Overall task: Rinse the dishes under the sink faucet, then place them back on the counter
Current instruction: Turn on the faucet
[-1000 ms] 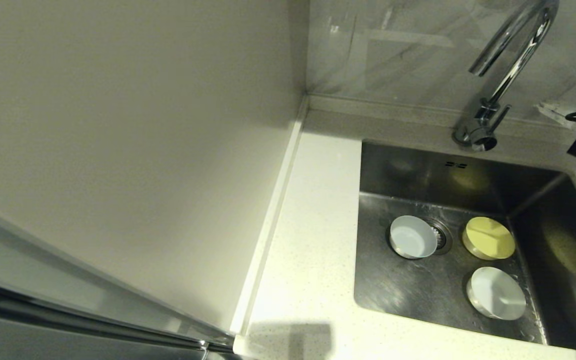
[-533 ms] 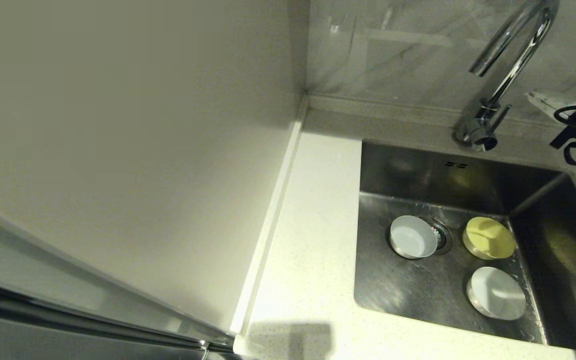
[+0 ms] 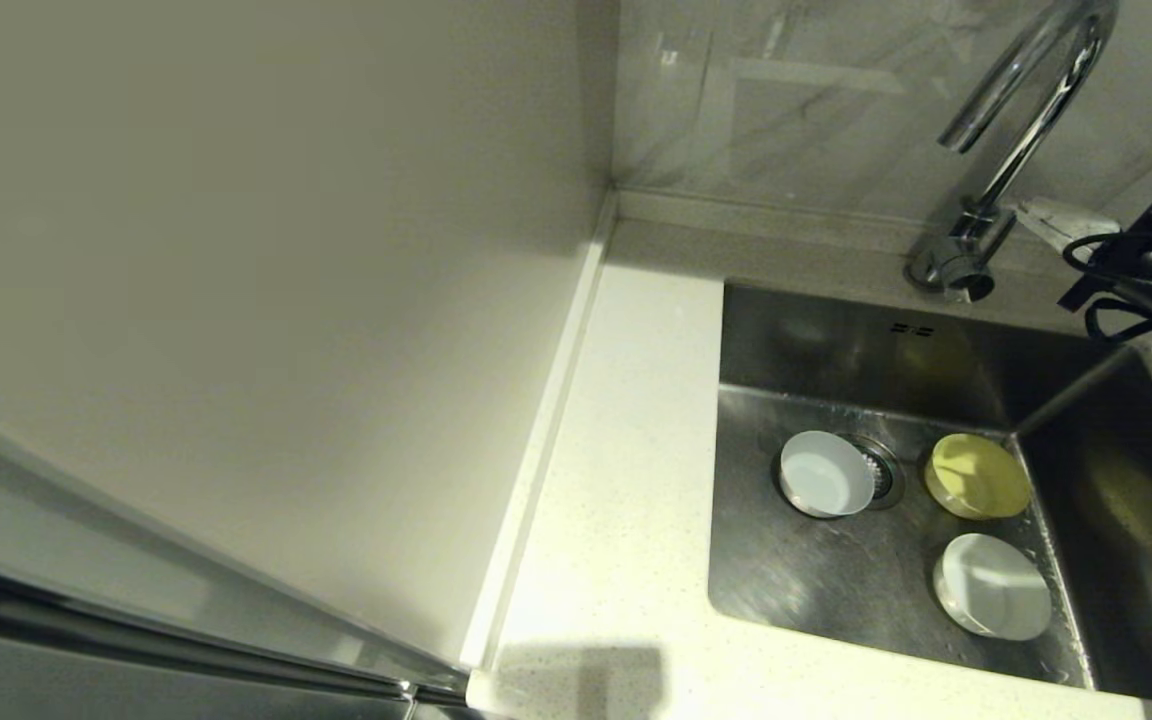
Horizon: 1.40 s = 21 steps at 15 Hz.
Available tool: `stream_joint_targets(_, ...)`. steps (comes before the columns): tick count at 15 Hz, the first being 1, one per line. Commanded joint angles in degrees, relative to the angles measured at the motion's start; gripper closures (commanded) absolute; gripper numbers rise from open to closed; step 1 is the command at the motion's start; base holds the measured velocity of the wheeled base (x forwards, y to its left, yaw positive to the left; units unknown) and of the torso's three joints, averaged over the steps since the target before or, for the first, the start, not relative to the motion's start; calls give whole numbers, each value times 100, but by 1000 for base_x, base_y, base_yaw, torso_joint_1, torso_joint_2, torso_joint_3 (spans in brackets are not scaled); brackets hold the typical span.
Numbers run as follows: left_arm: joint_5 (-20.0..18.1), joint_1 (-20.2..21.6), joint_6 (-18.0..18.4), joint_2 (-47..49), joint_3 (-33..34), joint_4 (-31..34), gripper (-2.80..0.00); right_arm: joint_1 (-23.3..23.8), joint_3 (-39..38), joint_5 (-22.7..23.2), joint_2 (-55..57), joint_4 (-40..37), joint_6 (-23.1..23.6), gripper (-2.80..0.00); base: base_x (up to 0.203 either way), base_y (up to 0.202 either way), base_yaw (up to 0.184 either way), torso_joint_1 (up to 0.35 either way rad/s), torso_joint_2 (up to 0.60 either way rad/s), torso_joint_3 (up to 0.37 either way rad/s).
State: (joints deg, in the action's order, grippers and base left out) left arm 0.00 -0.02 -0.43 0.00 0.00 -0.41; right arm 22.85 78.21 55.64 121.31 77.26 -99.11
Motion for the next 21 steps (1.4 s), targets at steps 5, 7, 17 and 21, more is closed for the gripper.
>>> stream_joint_targets(5,0,2,-1,-6,18,-3,0,3,123,244,198,36,-107,0,0,0,0,0,0,0)
stream_joint_targets(7,0,2,-1,0,18,-3,0,105,96,621,191,34,-109,0,0,0,0,0,0,0)
stream_joint_targets(17,0,2,-1,-1,18,-3,0,582,754,432,755,18,-91,0,0,0,0,0,0,0)
stream_joint_targets(21,0,1,-1,0,18,-3,0,371,1092,149,929,68,-102,0,0,0,0,0,0,0)
